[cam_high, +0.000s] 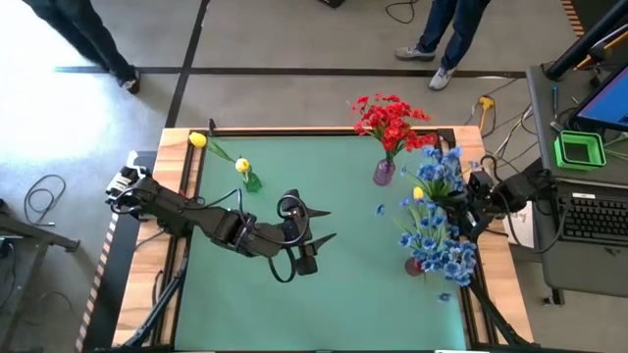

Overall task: Sort flowers into vase by color
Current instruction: Put the blue flower into the red vase

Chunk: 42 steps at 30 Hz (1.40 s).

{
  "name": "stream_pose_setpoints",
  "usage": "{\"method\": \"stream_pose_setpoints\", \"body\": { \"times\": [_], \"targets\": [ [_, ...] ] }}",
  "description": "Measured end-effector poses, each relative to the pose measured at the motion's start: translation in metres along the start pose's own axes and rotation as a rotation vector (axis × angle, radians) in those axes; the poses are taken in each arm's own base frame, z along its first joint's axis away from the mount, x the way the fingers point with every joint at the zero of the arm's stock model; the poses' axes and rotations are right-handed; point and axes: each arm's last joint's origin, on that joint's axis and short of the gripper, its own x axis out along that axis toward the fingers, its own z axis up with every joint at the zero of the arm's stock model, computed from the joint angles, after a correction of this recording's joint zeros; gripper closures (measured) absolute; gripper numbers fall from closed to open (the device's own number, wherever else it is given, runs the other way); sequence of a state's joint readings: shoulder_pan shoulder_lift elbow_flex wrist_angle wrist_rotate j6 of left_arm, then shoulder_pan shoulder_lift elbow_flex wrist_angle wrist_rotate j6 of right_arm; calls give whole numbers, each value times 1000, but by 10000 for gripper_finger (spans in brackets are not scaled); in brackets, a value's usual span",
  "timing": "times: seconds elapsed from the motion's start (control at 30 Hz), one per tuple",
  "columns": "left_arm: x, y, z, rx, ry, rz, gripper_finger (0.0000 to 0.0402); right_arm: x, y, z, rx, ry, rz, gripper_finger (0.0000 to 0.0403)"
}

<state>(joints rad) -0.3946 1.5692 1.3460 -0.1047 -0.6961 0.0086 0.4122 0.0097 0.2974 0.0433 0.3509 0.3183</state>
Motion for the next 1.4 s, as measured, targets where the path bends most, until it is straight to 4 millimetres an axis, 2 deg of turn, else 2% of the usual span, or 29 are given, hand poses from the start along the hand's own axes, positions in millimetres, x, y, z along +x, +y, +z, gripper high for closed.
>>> {"method": "stream_pose_setpoints", "body": {
  "times": [0.23, 0.43, 0.63, 0.83, 1.07, 1.23, 1.4],
  "targets": [
    [0, 0, 0, 0, 0, 0, 178, -1, 1, 4, -28, -7, 11, 376],
    [7, -8, -4, -15, -9, -102, 178, -6, 7, 31, -76, -77, -6, 376],
    [38, -35, -26, 51, -62, -134, 178, -12, 12, 51, -111, -102, 4, 376],
    [71, -63, -53, 98, -119, -131, 178, -11, 12, 50, -121, -91, 6, 376],
    [94, -79, -70, 71, -250, -102, 178, -12, 13, 57, -119, -137, 17, 376],
    [98, -83, -75, 67, -277, -84, 178, -19, 21, 73, -169, -299, 195, 377],
    [98, -83, -74, 66, -280, -83, 178, -17, 24, 69, -159, -262, 318, 386]
  ]
}}
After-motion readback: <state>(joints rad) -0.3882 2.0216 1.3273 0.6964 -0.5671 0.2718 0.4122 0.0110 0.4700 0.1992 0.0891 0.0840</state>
